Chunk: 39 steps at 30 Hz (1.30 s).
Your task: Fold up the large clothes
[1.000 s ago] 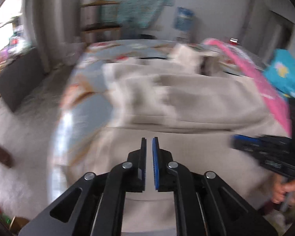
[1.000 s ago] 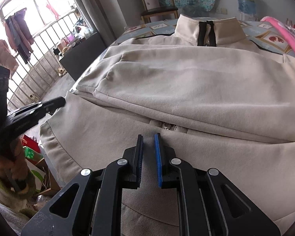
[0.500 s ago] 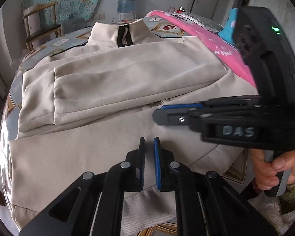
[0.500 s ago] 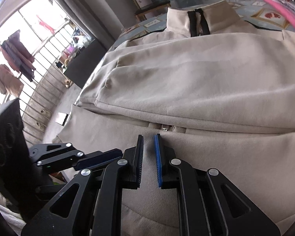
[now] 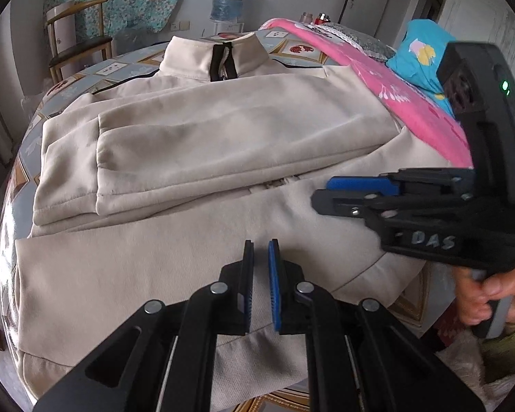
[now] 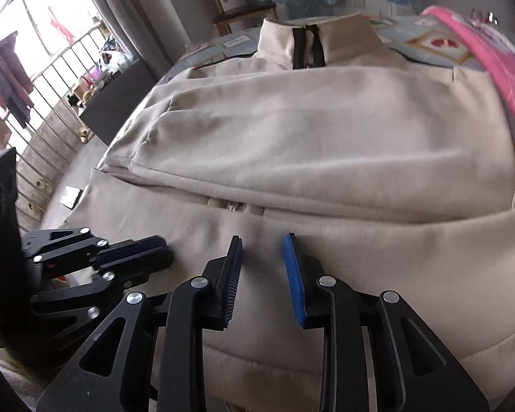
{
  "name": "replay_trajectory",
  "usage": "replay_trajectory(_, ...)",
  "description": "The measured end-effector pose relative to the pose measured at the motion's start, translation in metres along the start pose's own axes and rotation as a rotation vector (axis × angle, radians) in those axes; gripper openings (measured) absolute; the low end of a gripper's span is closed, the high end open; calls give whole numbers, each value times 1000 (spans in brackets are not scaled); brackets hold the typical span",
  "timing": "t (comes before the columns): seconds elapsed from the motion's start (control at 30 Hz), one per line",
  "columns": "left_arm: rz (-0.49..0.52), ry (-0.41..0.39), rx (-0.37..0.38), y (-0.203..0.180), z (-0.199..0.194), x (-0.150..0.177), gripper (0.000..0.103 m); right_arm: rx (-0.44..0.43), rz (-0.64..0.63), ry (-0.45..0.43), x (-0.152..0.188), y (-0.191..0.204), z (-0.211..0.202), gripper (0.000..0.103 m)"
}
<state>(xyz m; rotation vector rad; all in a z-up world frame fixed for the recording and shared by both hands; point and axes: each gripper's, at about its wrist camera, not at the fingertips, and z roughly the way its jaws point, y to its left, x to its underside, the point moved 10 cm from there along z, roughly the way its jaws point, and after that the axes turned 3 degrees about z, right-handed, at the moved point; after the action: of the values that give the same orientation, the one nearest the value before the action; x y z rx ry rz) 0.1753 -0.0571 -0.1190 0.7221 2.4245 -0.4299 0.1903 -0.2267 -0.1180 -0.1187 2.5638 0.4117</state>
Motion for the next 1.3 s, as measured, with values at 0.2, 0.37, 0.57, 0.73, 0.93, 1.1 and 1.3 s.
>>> replay_trajectory(0.2, 26, -12, 17, -8, 3, -12, 8, -56, 77, -15, -2, -10, -2, 27)
replay_trajectory(0.37, 37, 9, -6, -9, 17, -9, 8, -136, 153, -27, -4, -11, -4, 32)
replay_trajectory(0.57, 6, 7, 22, -6, 16, -8, 8, -53, 158, -134, -10, -38, -47, 50)
replay_trajectory(0.73, 4, 1, 29, -6, 16, -8, 8, 150, 206, -107, -3, -88, -55, 50)
replay_trajectory(0.93, 1, -6, 42, -6, 15, -7, 8, 191, 213, -103, -4, -109, -37, 49)
replay_trajectory(1.1, 1, -5, 44, -5, 16, -7, 8, 186, 239, -114, -4, -110, -51, 48)
replay_trajectory(1.3, -6, -12, 53, -5, 16, -8, 8, 212, 217, -139, 9, -104, -85, 48)
